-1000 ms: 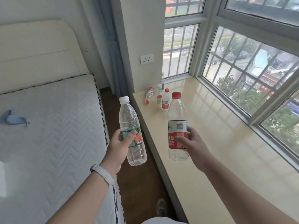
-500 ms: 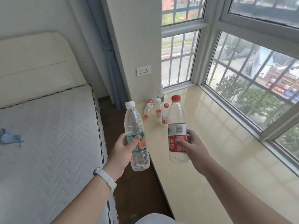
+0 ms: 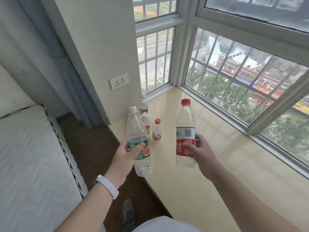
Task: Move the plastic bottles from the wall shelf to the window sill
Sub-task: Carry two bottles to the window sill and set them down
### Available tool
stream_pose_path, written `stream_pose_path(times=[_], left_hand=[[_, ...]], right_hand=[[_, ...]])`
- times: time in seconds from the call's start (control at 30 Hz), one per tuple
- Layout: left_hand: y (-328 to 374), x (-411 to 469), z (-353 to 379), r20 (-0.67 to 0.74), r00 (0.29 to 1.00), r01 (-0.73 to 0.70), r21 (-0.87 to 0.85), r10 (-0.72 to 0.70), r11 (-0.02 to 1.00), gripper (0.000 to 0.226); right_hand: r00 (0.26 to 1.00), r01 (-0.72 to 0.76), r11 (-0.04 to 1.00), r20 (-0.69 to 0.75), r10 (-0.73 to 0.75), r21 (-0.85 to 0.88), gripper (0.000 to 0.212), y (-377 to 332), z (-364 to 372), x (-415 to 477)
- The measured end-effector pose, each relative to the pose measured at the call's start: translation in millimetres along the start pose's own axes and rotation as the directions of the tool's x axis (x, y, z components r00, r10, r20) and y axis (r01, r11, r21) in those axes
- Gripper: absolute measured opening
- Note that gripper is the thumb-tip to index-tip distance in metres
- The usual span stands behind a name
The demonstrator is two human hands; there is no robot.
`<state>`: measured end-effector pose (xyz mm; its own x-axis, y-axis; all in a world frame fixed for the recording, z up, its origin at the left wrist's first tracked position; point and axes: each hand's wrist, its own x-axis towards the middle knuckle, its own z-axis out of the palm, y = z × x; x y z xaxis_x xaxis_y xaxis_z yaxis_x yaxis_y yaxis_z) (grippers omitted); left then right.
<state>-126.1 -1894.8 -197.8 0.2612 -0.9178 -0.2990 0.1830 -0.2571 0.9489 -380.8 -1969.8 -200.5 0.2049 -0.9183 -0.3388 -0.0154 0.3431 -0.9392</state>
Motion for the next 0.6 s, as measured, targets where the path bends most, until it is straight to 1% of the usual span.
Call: stream_pose_path(times=[0.07,0.17,0.23,0.4,0.43,0.6], left_hand=[[12,32,-24,0.029,1.0,0.004,0.016,-0.004,1.0,0.066],[31,80,-64,0.049,0.999,-0.002,0.032,0.0,0.999,0.063],[39,110,-87,0.066,0.998,0.006,0.034,-0.009,0.999,0.058],[45,163,-121,0.129,0.991,0.039,0.05,-0.045,0.998,0.035],[45,172,-124,0.146,0.988,0.041,0.053,-0.048,0.998,0.035],[48,204,-126,0.245,0.968,0.04,0.083,-0.06,0.996,0.055]], right_hand=[[0.998,-0.007,1.0,-0.058,0.008,0.02,0.059,-7,16,18],[0.994,0.0,1.0,-0.107,0.0,-0.006,0.061,-21,46,48],[0.992,0.009,1.0,-0.127,-0.009,0.005,0.06,-29,67,68],[0.982,0.004,1.0,-0.189,-0.005,-0.009,0.056,-30,110,98],[0.98,-0.002,1.0,-0.197,-0.001,-0.014,0.054,-28,117,99],[0.971,-0.041,0.998,-0.237,0.026,-0.058,0.049,-25,129,105]])
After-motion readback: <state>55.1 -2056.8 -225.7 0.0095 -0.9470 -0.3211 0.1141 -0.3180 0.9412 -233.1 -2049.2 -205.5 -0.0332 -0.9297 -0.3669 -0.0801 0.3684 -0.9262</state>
